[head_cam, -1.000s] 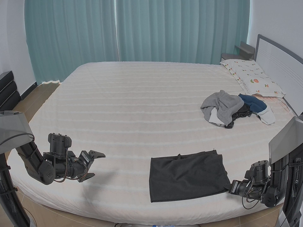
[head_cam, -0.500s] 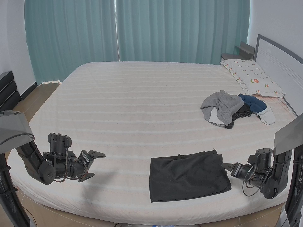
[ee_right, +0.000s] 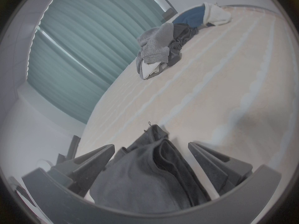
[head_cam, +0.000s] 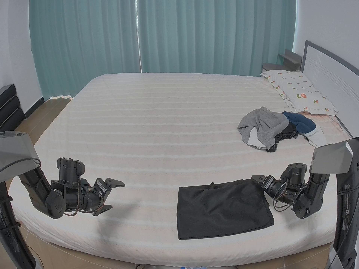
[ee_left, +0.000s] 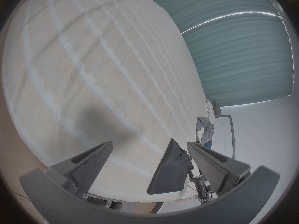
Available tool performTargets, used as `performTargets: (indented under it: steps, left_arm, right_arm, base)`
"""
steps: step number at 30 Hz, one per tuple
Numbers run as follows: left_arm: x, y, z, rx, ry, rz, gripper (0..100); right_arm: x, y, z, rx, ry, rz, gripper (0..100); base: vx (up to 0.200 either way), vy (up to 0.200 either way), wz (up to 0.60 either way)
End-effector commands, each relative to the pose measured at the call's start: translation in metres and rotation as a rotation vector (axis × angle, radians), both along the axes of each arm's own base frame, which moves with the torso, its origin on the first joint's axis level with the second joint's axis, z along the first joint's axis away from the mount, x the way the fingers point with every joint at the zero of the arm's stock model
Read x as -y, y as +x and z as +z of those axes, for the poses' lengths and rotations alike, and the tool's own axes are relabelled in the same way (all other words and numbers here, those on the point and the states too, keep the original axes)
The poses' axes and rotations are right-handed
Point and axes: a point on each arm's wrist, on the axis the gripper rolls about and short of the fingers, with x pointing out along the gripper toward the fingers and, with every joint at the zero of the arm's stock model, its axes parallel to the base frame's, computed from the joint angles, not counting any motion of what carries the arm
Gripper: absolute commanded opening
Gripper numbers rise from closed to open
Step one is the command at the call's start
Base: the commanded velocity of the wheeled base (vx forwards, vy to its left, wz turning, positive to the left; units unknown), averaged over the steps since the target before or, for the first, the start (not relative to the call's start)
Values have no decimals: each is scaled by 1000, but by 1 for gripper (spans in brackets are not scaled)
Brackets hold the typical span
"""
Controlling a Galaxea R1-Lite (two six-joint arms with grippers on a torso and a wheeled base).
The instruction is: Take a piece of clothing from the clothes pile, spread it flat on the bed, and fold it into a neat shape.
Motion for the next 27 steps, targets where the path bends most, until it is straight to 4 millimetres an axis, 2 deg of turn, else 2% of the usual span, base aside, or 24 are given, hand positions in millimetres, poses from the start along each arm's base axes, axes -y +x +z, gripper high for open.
performTargets:
  steps: [1,7,12,23,24,27]
  left_arm:
    - [0,0,0,-2,0,0,100]
    - [0,-1,-1,-3,2,-1,100]
    - [0,-1,-1,-3,1,-3,100]
    - [0,-1,-1,-4,2,-1,100]
    - [0,-1,-1,-4,2,-1,100]
    - [0,-1,-1,-3,2,-1,100]
  right_arm:
    - [-3,12,-2,7,64,-8,100]
    - [1,13,15,40,117,-19,100]
    - [2,3,19,23,115,-21,100]
    - [-5,0,13,-7,111,2,100]
    - [-5,0,13,-7,111,2,0]
    - [-7,2,12,-5,109,6,0]
  base:
    - [0,0,0]
    - [0,0,0]
    - [0,0,0]
    - [0,0,0]
    - [0,0,0]
    - [0,0,0]
